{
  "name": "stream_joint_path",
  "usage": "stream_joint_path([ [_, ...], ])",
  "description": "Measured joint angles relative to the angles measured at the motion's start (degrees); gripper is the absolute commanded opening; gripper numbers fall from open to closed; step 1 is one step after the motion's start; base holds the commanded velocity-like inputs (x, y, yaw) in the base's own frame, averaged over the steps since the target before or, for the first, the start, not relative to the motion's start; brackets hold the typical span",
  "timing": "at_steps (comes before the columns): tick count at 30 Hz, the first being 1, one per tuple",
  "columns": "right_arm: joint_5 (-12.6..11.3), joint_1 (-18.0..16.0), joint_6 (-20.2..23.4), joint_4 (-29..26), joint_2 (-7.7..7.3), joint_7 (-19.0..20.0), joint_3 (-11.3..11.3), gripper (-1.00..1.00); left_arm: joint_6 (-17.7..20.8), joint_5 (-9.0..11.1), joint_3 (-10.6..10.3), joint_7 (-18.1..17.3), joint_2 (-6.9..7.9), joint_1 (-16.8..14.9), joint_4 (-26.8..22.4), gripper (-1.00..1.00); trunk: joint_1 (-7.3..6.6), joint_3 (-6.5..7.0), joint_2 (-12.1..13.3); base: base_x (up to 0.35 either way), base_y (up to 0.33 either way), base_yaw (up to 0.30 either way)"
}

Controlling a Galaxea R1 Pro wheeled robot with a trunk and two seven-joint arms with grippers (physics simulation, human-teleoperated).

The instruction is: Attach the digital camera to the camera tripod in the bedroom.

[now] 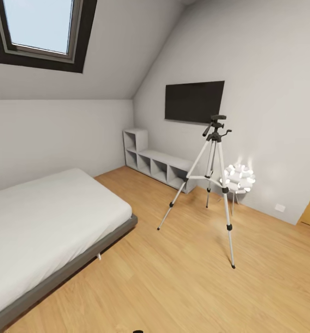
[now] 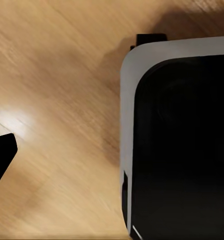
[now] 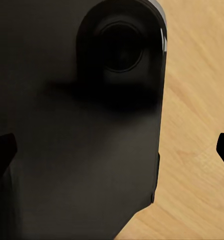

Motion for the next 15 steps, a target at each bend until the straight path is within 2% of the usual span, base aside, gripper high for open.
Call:
stream_joint_path([
  [15, 0.1, 0.0, 0.0, 0.0, 0.00, -0.1, 0.0, 1.00, 0.1, 0.0, -0.1, 0.0, 0.03, 0.0, 0.5, 1.00, 0.00, -0.05, 0.0, 0.000, 0.000, 0.000],
])
